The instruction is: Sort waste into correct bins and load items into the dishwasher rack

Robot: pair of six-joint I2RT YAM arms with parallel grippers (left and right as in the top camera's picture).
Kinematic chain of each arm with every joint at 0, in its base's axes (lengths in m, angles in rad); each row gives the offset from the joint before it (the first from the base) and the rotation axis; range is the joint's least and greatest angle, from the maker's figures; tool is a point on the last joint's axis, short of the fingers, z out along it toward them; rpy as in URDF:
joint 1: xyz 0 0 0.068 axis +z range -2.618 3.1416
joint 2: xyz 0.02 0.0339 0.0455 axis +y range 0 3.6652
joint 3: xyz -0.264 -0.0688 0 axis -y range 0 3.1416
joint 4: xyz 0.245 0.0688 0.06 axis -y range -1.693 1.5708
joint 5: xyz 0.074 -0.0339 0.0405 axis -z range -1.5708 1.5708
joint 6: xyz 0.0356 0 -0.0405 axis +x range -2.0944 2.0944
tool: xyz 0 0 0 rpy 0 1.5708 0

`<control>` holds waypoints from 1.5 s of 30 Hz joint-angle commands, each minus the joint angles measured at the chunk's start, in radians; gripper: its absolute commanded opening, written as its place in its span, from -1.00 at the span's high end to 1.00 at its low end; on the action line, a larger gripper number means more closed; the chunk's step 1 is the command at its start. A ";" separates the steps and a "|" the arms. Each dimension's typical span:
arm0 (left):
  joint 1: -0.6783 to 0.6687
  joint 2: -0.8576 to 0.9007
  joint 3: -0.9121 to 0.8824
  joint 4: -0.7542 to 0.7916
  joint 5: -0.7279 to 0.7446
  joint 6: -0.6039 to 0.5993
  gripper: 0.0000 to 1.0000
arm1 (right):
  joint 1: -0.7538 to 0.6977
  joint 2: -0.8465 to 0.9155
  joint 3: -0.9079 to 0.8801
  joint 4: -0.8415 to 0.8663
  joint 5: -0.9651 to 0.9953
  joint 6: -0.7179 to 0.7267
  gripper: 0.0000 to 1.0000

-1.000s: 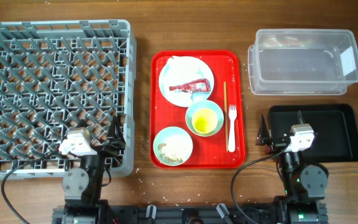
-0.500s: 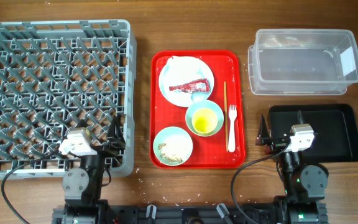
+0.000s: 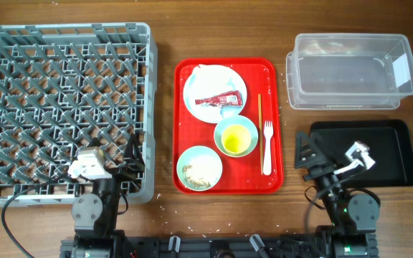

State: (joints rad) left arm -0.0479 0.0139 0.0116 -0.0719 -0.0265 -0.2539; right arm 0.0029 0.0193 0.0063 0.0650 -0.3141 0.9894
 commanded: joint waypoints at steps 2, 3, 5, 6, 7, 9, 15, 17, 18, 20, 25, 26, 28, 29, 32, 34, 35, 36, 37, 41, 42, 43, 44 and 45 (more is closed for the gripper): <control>-0.005 -0.001 -0.006 0.002 -0.009 -0.013 -1.00 | -0.002 -0.005 -0.001 0.336 -0.023 0.346 -0.99; -0.005 -0.001 -0.006 0.002 -0.009 -0.013 -1.00 | -0.002 -0.005 -0.001 0.437 -0.005 0.345 -1.00; -0.005 0.000 -0.006 0.002 -0.009 -0.013 -1.00 | -0.002 -0.005 0.024 0.586 0.088 0.324 -1.00; -0.005 0.000 -0.006 0.002 -0.009 -0.012 -1.00 | -0.002 -0.003 0.056 0.575 0.116 0.260 -0.99; -0.005 0.000 -0.006 0.002 -0.009 -0.013 -1.00 | -0.002 0.003 0.083 0.560 0.114 0.177 -0.99; -0.005 0.000 -0.006 0.002 -0.009 -0.013 -1.00 | -0.002 0.048 0.182 0.443 0.056 -0.024 -1.00; -0.005 0.000 -0.006 0.002 -0.009 -0.012 -1.00 | -0.002 0.505 0.656 -0.115 -0.116 -0.541 -1.00; -0.005 0.000 -0.006 0.002 -0.009 -0.013 -1.00 | 0.000 0.698 0.824 -0.275 -0.174 -0.624 -0.99; -0.005 0.000 -0.006 0.002 -0.009 -0.012 -1.00 | 0.012 0.803 0.919 -0.361 -0.194 -0.638 -0.99; -0.005 0.000 -0.006 0.002 -0.009 -0.012 -1.00 | 0.072 0.963 1.054 -0.472 -0.203 -0.676 -0.99; -0.005 0.000 -0.006 0.002 -0.009 -0.012 -1.00 | 0.307 1.270 1.292 -0.660 0.032 -0.765 -1.00; -0.005 0.000 -0.006 0.002 -0.009 -0.012 -1.00 | 0.348 1.332 1.342 -0.694 0.119 -0.766 -0.99; -0.005 0.000 -0.006 0.002 -0.009 -0.013 -1.00 | 0.414 1.461 1.454 -0.746 0.227 -0.777 -0.99; -0.005 0.000 -0.006 0.002 -0.009 -0.013 -1.00 | 0.435 1.511 1.501 -0.763 0.225 -0.779 -0.99; -0.005 0.000 -0.006 0.002 -0.009 -0.013 -1.00 | 0.463 1.596 1.530 -0.715 0.159 -0.774 -0.99; -0.005 0.000 -0.006 0.002 -0.009 -0.012 -1.00 | 0.463 1.618 1.530 -0.687 0.107 -0.740 -0.99; -0.005 0.001 -0.006 0.002 -0.009 -0.013 -1.00 | 0.463 1.639 1.530 -0.661 0.104 -0.656 -0.99; -0.005 0.001 -0.006 0.002 -0.009 -0.012 -1.00 | 0.463 1.662 1.530 -0.642 0.105 -0.584 -0.99; -0.005 0.002 -0.006 0.002 -0.009 -0.012 -1.00 | 0.463 1.692 1.530 -0.624 0.105 -0.539 -0.99; -0.005 0.002 -0.006 0.002 -0.009 -0.012 -1.00 | 0.463 1.812 1.530 -0.592 0.111 -0.396 -0.61; -0.005 0.002 -0.006 0.002 -0.009 -0.012 -1.00 | 0.465 1.848 1.530 -0.579 0.111 -0.347 -0.54; -0.005 0.002 -0.006 0.002 -0.009 -0.012 -1.00 | 0.465 1.878 1.530 -0.571 0.111 -0.303 -0.44; -0.005 0.002 -0.006 0.002 -0.009 -0.013 -1.00 | 0.465 1.905 1.530 -0.567 0.111 -0.267 -0.41; -0.005 0.002 -0.006 0.002 -0.009 -0.013 -1.00 | 0.465 1.927 1.530 -0.561 0.112 -0.238 -0.40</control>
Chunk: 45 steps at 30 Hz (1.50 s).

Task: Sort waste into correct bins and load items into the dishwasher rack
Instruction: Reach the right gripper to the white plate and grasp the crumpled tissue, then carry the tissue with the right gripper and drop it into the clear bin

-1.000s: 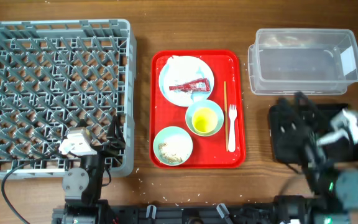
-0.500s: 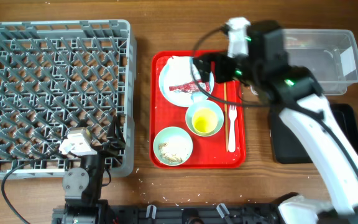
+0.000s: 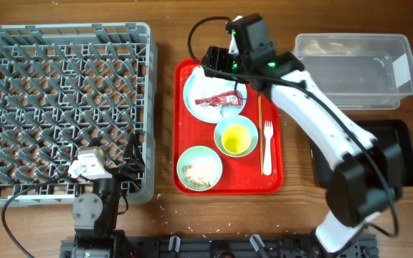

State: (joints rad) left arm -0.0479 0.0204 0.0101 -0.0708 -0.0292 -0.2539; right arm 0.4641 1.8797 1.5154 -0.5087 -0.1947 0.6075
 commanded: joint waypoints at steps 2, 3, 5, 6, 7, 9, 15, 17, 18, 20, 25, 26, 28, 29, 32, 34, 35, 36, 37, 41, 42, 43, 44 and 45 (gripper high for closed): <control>-0.005 -0.005 -0.005 0.000 -0.006 -0.013 -1.00 | 0.004 0.106 0.021 0.024 -0.004 0.213 -0.35; -0.005 -0.005 -0.004 0.001 -0.006 -0.013 -1.00 | 0.004 0.127 0.021 0.032 -0.004 0.262 -0.30; -0.005 -0.005 -0.004 0.001 -0.006 -0.013 -1.00 | 0.004 0.154 0.021 0.035 -0.003 0.319 -0.22; -0.005 -0.005 -0.004 0.000 -0.006 -0.012 -1.00 | 0.004 0.164 0.021 0.034 -0.004 0.344 -0.20; -0.005 -0.005 -0.004 0.000 -0.006 -0.012 -1.00 | 0.004 0.180 0.021 0.034 -0.005 0.372 -0.20; -0.005 -0.005 -0.004 0.000 -0.006 -0.013 -1.00 | 0.004 0.214 0.014 0.034 -0.004 0.417 -0.20; -0.005 -0.005 -0.005 0.000 -0.006 -0.013 -1.00 | 0.005 0.219 0.010 0.023 -0.004 0.446 -0.15; -0.005 -0.005 -0.004 0.000 -0.006 -0.013 -1.00 | 0.013 0.230 0.008 0.047 0.008 0.467 -0.07; -0.005 -0.005 -0.004 0.001 -0.006 -0.013 -1.00 | 0.019 0.236 0.008 0.058 0.016 0.469 -0.04; -0.005 -0.005 -0.004 0.000 -0.006 -0.013 -1.00 | 0.027 0.251 0.008 0.080 0.019 0.469 0.07; -0.005 -0.005 -0.005 0.000 -0.006 -0.013 -1.00 | 0.027 0.257 0.007 0.061 0.031 0.467 0.20; -0.005 -0.005 -0.005 0.000 -0.006 -0.013 -1.00 | 0.027 0.257 0.007 0.051 0.043 0.466 0.32; -0.005 -0.005 -0.004 0.000 -0.006 -0.012 -1.00 | 0.027 0.257 0.007 0.040 0.049 0.465 0.74; -0.005 -0.005 -0.004 0.001 -0.006 -0.012 -1.00 | 0.027 0.256 0.008 0.045 0.020 0.465 0.91; -0.005 -0.005 -0.005 0.000 -0.006 -0.013 -1.00 | 0.021 0.232 0.009 0.052 -0.013 0.456 0.92; -0.005 -0.005 -0.004 0.001 -0.006 -0.013 -1.00 | -0.001 0.163 0.010 0.052 -0.031 0.381 0.91; -0.005 -0.005 -0.004 0.000 -0.006 -0.013 -1.00 | -0.015 0.113 0.010 0.052 -0.031 0.341 0.91; -0.005 -0.005 -0.004 0.000 -0.006 -0.012 -1.00 | -0.025 0.081 0.010 0.053 -0.031 0.318 0.91; -0.005 -0.005 -0.004 0.000 -0.006 -0.013 -1.00 | -0.038 0.035 0.010 0.055 -0.030 0.274 0.91; -0.005 -0.005 -0.004 0.000 -0.006 -0.012 -1.00 | -0.127 -0.123 0.010 0.037 0.076 0.178 0.91; -0.005 -0.005 -0.005 0.001 -0.006 -0.013 -1.00 | -0.154 -0.143 0.010 0.035 0.093 0.178 0.91; -0.005 -0.005 -0.005 0.000 -0.006 -0.013 -1.00 | -0.193 -0.162 0.010 0.035 0.109 0.179 0.91; -0.005 -0.005 -0.004 0.000 -0.006 -0.013 -1.00 | -0.222 -0.172 0.010 0.035 0.114 0.180 0.91; -0.005 -0.005 -0.004 0.000 -0.006 -0.012 -1.00 | -0.272 -0.177 0.010 0.028 0.115 0.180 0.91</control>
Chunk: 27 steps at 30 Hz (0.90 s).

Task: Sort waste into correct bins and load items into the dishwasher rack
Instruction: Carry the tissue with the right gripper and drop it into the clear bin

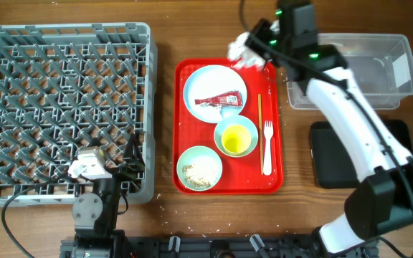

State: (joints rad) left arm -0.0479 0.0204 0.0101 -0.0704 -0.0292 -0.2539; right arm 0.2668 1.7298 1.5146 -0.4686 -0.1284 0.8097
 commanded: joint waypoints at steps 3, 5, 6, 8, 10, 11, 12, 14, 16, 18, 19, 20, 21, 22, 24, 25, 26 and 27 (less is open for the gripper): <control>-0.005 -0.005 -0.005 0.000 -0.006 -0.013 -0.99 | -0.167 -0.028 0.010 -0.071 0.117 -0.021 0.91; -0.005 -0.005 -0.004 0.000 -0.006 -0.012 -1.00 | -0.231 -0.028 0.010 -0.161 0.311 -0.021 0.91; -0.005 -0.005 -0.004 0.000 -0.006 -0.013 -1.00 | -0.248 -0.028 0.010 -0.193 0.392 -0.021 0.91; -0.005 -0.005 -0.004 0.000 -0.006 -0.012 -1.00 | -0.268 -0.027 0.008 -0.233 0.509 -0.026 0.91; -0.005 -0.005 -0.004 0.000 -0.006 -0.013 -1.00 | -0.269 -0.026 -0.003 -0.235 0.598 -0.025 0.65; -0.005 -0.005 -0.004 0.000 -0.006 -0.013 -1.00 | -0.269 -0.021 -0.009 -0.231 0.616 -0.045 0.41; -0.005 -0.005 -0.004 0.000 -0.006 -0.013 -1.00 | -0.269 -0.019 -0.010 -0.226 0.613 -0.063 0.42; -0.005 -0.005 -0.004 0.000 -0.006 -0.012 -1.00 | -0.268 -0.018 -0.010 -0.204 0.568 -0.138 0.02; -0.005 -0.005 -0.004 0.000 -0.006 -0.013 -1.00 | -0.268 -0.018 -0.010 -0.172 0.392 -0.297 -0.42; -0.005 -0.005 -0.004 0.000 -0.006 -0.013 -1.00 | -0.268 -0.019 -0.010 -0.156 0.076 -0.414 -0.48; -0.005 -0.005 -0.004 0.000 -0.006 -0.013 -1.00 | -0.266 -0.019 -0.010 -0.147 -0.106 -0.471 -0.26; -0.005 -0.005 -0.005 0.000 -0.006 -0.013 -1.00 | -0.260 -0.019 -0.010 -0.127 -0.325 -0.557 -0.08; -0.005 -0.005 -0.004 0.000 -0.006 -0.013 -1.00 | -0.226 -0.019 -0.010 -0.095 -0.549 -0.598 -0.01; -0.005 -0.005 -0.004 0.000 -0.006 -0.013 -1.00 | -0.196 -0.019 -0.010 -0.084 -0.577 -0.598 -0.02; -0.005 -0.005 -0.004 0.000 -0.006 -0.012 -1.00 | -0.100 -0.018 -0.010 -0.087 -0.493 -0.600 -0.08; -0.005 -0.005 -0.004 0.000 -0.006 -0.013 -1.00 | -0.028 -0.017 -0.013 -0.091 -0.362 -0.594 -0.11; -0.005 -0.005 -0.004 0.000 -0.006 -0.012 -1.00 | 0.026 -0.016 -0.019 -0.092 -0.232 -0.552 -0.15; -0.005 -0.005 -0.004 0.000 -0.006 -0.012 -1.00 | 0.098 -0.010 -0.031 -0.093 -0.055 -0.462 -0.18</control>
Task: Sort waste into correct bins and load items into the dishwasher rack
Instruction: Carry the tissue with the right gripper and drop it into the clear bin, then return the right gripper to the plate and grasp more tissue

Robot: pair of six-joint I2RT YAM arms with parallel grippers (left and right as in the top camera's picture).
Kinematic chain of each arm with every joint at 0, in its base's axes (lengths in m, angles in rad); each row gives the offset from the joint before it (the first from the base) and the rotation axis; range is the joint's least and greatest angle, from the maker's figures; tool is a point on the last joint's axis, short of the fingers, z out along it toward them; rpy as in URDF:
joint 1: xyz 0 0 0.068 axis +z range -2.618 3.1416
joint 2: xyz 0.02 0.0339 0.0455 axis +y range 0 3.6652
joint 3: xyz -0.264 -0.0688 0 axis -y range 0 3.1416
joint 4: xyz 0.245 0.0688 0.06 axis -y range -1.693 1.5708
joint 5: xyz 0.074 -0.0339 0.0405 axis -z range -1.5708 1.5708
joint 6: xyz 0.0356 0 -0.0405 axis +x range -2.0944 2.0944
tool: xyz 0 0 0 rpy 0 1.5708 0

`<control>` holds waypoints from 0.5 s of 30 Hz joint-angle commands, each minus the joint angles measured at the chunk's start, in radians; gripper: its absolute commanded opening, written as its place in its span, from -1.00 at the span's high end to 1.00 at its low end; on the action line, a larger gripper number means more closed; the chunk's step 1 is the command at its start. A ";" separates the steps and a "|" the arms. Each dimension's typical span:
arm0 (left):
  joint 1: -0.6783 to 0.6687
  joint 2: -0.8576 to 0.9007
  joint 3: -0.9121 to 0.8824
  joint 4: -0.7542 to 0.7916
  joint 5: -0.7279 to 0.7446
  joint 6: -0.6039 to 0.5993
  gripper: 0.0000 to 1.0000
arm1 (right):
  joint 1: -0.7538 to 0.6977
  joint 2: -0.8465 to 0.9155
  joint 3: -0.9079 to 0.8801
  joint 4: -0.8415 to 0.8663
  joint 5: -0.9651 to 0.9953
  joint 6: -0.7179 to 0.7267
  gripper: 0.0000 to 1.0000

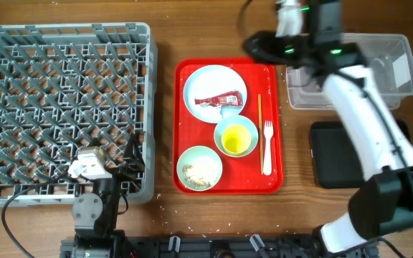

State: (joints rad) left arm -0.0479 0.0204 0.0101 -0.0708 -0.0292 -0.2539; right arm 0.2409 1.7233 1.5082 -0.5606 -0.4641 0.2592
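Note:
The red tray [181, 129] holds a white plate [205, 84] with a red sauce packet [216, 99], a bowl of yellow liquid [236, 136], a bowl of crumbs [199, 168], a white fork [267, 147] and a brown chopstick [259, 132]. My right arm reaches over the table's far side, its dark gripper [262, 45] blurred above the tray's far right corner. A white blur [288, 16] shows beside the wrist; I cannot tell whether it is the napkin. My left gripper [134, 153] rests at the near right corner of the grey dishwasher rack [63, 107].
A clear plastic bin [378, 68] stands at the far right, partly under the right arm. A black tray [335, 154] lies in front of it. Cables trail at the near left edge.
The right gripper has shifted slightly right and looks higher and blurred. The crumpled white napkin at its tip no longer shows clearly. The left arm has not moved.
The right arm was parked by the black tray, with a crumpled napkin on the plate. Then its gripper was at the plate's far edge. Then it held the napkin off the plate beyond the tray's corner; now it is near the clear bin.

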 commanded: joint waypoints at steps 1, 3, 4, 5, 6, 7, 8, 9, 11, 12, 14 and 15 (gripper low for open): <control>-0.005 -0.005 -0.004 0.000 -0.006 -0.012 -1.00 | 0.180 0.009 -0.031 -0.007 0.402 0.145 -0.19; -0.005 -0.005 -0.004 0.000 -0.006 -0.013 -1.00 | 0.276 0.071 -0.031 -0.002 0.520 0.195 -0.22; -0.005 -0.005 -0.005 0.000 -0.006 -0.013 -1.00 | 0.301 0.112 -0.031 0.010 0.561 0.201 -0.31; -0.005 -0.005 -0.004 0.000 -0.006 -0.013 -1.00 | 0.308 0.134 -0.031 0.016 0.589 0.208 -0.32; -0.005 -0.005 -0.004 0.000 -0.006 -0.013 -1.00 | 0.311 0.178 -0.031 0.029 0.636 0.214 -0.33; -0.005 -0.005 -0.004 0.000 -0.006 -0.013 -1.00 | 0.309 0.219 -0.031 0.044 0.652 0.209 -0.34; -0.005 -0.005 -0.004 0.000 -0.006 -0.012 -1.00 | 0.307 0.249 -0.031 0.054 0.652 0.200 -0.34; -0.005 -0.005 -0.004 0.000 -0.006 -0.013 -1.00 | 0.306 0.288 -0.031 0.059 0.652 0.200 -0.35; -0.005 -0.005 -0.005 0.000 -0.006 -0.013 -1.00 | 0.306 0.349 -0.031 0.061 0.652 0.205 -0.36; -0.005 -0.005 -0.004 0.000 -0.006 -0.012 -1.00 | 0.306 0.373 -0.031 0.061 0.652 0.212 -0.34; -0.005 -0.005 -0.004 0.000 -0.006 -0.013 -1.00 | 0.306 0.397 -0.031 0.057 0.649 0.212 -0.33; -0.005 -0.005 -0.004 0.000 -0.006 -0.012 -1.00 | 0.306 0.400 -0.031 0.056 0.649 0.212 -0.26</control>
State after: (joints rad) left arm -0.0479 0.0204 0.0101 -0.0704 -0.0292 -0.2539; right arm 0.5484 2.0949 1.4811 -0.5072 0.1604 0.4526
